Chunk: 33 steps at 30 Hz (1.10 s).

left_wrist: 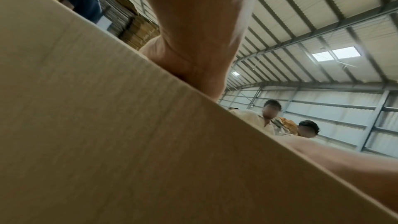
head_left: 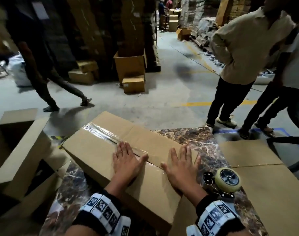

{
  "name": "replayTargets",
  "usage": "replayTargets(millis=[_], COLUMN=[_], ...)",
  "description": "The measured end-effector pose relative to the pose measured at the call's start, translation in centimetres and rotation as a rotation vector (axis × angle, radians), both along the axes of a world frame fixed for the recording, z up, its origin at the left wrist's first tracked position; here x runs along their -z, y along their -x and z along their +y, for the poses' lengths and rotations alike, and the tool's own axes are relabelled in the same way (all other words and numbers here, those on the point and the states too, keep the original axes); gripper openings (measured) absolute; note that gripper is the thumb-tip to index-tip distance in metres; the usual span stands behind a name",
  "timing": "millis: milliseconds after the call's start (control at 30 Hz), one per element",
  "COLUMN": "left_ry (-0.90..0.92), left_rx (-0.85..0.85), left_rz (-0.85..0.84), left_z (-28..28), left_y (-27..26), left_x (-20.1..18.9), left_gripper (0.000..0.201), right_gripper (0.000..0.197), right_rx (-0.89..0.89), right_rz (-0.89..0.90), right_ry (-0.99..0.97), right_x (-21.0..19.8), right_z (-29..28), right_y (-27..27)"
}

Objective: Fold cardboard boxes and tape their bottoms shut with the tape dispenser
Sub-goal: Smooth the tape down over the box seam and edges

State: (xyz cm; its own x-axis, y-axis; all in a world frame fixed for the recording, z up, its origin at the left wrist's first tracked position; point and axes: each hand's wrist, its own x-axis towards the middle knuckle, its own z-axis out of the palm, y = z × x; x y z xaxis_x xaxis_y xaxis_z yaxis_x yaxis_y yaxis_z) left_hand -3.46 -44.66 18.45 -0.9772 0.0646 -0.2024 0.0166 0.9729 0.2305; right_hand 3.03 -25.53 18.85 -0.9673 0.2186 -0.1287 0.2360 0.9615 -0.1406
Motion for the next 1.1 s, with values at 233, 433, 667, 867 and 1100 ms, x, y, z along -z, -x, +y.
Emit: replayTargets(millis=[233, 433, 667, 867, 1100], left_ry=[0.034, 0.050, 0.037, -0.074, -0.220], left_rx=[-0.075, 0.168, 0.516, 0.547, 0.571], left_rz=[0.039, 0.109, 0.128, 0.309, 0.569], left_z=[-0.2, -2.4, -3.1, -4.3, -4.4], left_y=[-0.7, -1.9, -2.2, -2.9, -3.1], left_x=[0.4, 0.3, 0.0, 0.5, 0.1], left_gripper=[0.085, 0.093, 0.094, 0.060, 0.029], right_gripper=[0.055, 0.073, 0.056, 0.042, 0.040], right_rx=[-0.097, -0.541, -0.547, -0.540, -0.426], right_rz=[0.038, 0.082, 0.066, -0.003, -0.061], right_ry=[0.050, 0.046, -0.077, -0.008, -0.013], right_x=[0.1, 0.2, -0.8, -3.8, -7.4], right_z=[-0.2, 0.1, -0.2, -1.3, -3.4], right_y=[0.0, -0.2, -0.1, 2.2, 5.6])
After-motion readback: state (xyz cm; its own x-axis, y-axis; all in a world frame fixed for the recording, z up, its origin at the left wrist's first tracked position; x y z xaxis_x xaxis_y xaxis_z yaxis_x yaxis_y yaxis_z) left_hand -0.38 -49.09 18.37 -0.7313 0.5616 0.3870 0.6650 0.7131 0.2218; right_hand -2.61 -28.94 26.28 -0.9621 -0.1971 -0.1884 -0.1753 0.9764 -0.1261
